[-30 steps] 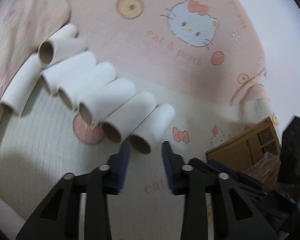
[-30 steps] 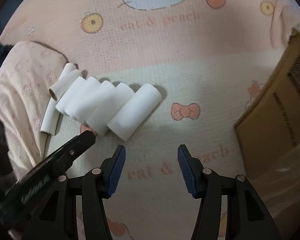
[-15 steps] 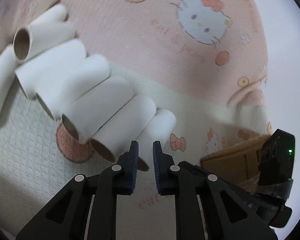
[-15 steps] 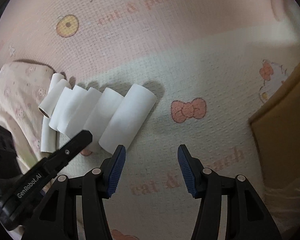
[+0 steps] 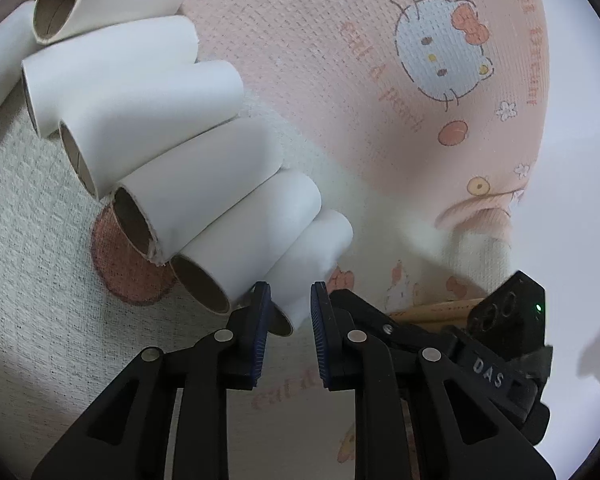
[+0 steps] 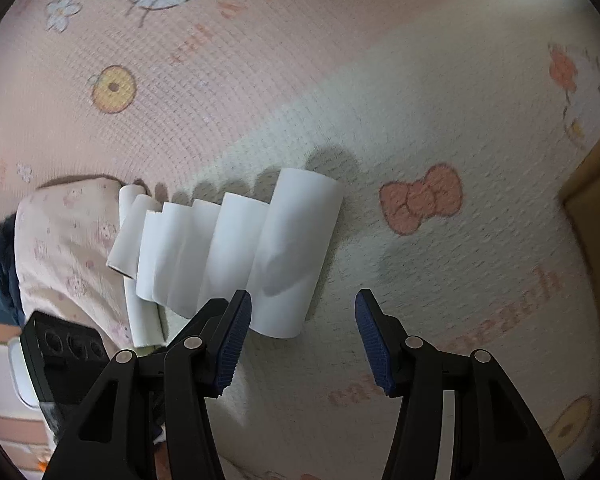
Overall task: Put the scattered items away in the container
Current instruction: 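Pull the end white tube away from the row with the left gripper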
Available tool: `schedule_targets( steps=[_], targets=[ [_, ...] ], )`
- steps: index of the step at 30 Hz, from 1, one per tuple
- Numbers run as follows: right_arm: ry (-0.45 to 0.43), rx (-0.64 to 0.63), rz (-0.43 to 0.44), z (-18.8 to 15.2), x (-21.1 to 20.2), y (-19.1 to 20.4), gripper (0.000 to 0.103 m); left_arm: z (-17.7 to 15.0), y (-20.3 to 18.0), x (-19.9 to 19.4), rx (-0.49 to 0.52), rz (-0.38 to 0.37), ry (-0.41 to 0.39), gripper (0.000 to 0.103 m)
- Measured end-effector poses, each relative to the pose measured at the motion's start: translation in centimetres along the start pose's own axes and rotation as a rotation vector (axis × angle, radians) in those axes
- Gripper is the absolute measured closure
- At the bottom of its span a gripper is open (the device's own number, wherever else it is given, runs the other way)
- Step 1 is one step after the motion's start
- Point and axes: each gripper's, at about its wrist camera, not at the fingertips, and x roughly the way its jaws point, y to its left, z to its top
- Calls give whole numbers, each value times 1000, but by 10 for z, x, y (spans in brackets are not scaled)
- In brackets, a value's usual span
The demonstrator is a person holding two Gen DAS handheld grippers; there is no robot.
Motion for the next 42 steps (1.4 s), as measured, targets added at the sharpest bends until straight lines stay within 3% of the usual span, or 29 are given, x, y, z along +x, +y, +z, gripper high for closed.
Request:
schedule_targets(
  steps=[4,15,19,25,29,34,37,42],
  targets=[
    [21,67,26,0,8,-6,52,0,-5,3,36,16,-14,82],
    [34,195,79,1,14,-30,55,-4,-2,12,39,-70,64,84],
    [28,151,37,6,7,-31,56,-10,-7,22,60,-122,129,85],
    [15,22,-36,13,-4,-17,56,-19,-25,16,157,-21,58,84],
    [-25,-44,-81,7,-18,-11,56,-18,-28,9,161,-47,40,80],
    [-49,-118,-138,-1,-26,-3,56,-8,-11,18,63,-37,63,61],
    [-59,-166,-159,-3,-26,0,55,-3,3,29,-29,-50,111,61],
    [-82,-277,-243,-15,-22,4,55,-1,7,23,-53,-109,70,61]
  ],
)
